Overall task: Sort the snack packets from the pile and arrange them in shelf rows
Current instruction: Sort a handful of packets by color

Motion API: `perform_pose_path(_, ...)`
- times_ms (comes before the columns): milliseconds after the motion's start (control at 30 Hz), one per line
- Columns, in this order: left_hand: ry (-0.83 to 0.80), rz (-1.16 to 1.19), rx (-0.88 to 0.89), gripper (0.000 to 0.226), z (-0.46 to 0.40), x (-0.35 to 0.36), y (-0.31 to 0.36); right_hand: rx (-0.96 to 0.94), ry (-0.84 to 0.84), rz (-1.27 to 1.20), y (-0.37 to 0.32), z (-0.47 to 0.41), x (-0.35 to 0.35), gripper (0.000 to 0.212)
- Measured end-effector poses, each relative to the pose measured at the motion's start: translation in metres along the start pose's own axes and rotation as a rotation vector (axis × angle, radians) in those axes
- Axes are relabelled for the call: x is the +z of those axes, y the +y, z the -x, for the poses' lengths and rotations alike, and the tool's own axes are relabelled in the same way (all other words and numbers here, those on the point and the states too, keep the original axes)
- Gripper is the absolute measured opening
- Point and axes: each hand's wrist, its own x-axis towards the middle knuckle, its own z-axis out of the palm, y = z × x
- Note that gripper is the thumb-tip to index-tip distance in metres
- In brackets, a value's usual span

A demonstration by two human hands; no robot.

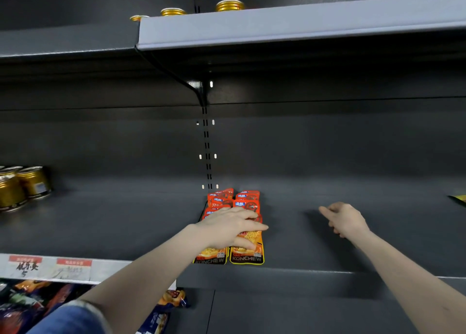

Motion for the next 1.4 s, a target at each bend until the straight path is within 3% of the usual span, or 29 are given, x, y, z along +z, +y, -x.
perform_pose_path(233,0.022,0.057,-0.011,0.057,0.001,0.005,-0.002,-0.012,0.004,0.016,-0.001,0.0,0.0,0.03)
perform_pose_path(567,0.341,0.141,-0.258,0.051,0.01,0.006,-0.02,-0.102,0.087,0.153,0.002,0.009,-0.006,0.025)
perform_pose_path(1033,0.405,0.119,-0.652,0.041,0.008,0.008,0.013,-0.257,0.119,0.381,0.04,0.007,-0.032,0.017)
perform_pose_path(1400,0.393,0.098,-0.648,0.042,-0.012,0.0,0.043,-0.223,0.17,0.476,0.059,0.027,-0.054,0.018)
